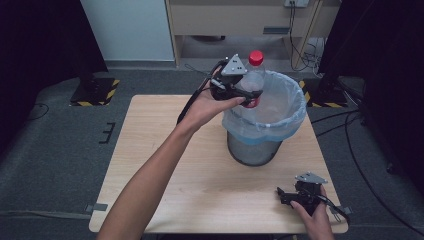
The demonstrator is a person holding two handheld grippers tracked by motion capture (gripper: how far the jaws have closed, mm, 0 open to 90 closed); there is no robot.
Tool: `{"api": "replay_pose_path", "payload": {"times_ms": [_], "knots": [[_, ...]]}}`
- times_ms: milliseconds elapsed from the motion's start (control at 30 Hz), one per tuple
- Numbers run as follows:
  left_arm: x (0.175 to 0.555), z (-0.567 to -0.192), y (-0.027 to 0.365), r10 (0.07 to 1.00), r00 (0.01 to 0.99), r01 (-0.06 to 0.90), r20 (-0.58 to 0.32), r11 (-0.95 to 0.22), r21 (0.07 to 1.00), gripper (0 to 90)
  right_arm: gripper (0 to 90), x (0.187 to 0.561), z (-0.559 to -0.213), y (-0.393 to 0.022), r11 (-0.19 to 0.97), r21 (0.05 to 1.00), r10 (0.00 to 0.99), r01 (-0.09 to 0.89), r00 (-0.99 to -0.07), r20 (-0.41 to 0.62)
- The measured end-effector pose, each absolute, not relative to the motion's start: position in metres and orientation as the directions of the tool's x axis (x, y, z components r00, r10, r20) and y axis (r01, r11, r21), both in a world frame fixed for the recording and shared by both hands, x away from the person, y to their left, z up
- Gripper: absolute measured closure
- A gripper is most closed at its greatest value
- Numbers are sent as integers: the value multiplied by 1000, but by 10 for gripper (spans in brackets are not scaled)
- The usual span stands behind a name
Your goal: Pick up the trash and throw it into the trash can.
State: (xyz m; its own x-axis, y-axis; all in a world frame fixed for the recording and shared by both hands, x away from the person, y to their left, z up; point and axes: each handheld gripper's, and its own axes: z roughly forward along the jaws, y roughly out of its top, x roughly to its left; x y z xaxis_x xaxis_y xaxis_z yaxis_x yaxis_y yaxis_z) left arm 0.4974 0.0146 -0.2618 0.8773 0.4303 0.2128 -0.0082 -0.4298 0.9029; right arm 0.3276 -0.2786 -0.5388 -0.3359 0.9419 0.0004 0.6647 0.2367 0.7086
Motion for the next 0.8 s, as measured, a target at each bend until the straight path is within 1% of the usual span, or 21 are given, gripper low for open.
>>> {"api": "replay_pose_path", "payload": {"times_ms": [433,533,567,600,800], "knots": [[508,-272,11,444,873,33,202,-466,884,270,3,328,-539,-279,238,709,941,664,-337,0],[509,-273,10,445,872,34,206,-475,879,244,3,328,-539,-279,238,709,941,664,-338,1],[508,-273,10,443,871,31,212,-480,876,211,3,328,-539,-279,239,708,941,664,-339,1],[508,-274,10,440,872,28,215,-483,875,198,3,327,-539,-279,239,709,941,664,-339,1],[502,-269,13,448,867,18,221,-470,883,188,3,327,-539,-279,242,709,940,662,-343,-1]]}}
